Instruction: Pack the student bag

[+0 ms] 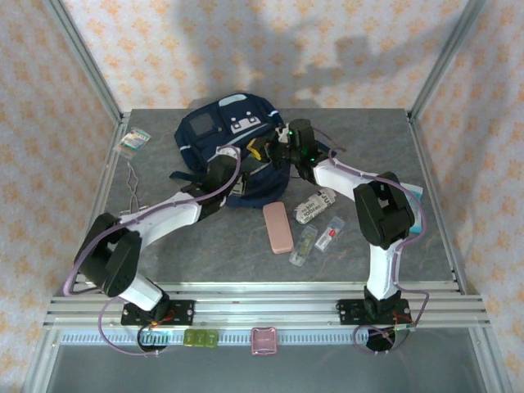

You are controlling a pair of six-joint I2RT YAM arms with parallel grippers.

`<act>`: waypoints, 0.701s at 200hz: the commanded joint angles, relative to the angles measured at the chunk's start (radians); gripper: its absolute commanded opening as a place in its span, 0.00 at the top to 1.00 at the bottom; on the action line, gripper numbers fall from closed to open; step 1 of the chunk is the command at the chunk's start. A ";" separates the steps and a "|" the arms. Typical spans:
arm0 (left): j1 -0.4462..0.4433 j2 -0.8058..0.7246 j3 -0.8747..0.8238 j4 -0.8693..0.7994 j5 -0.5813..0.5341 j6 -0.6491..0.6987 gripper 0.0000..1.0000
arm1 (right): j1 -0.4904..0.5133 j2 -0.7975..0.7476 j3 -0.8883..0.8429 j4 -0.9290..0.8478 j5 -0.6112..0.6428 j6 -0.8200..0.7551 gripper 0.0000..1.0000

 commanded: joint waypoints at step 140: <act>0.063 0.034 0.231 -0.002 -0.074 -0.020 1.00 | -0.021 -0.181 -0.274 0.050 0.142 -0.269 0.73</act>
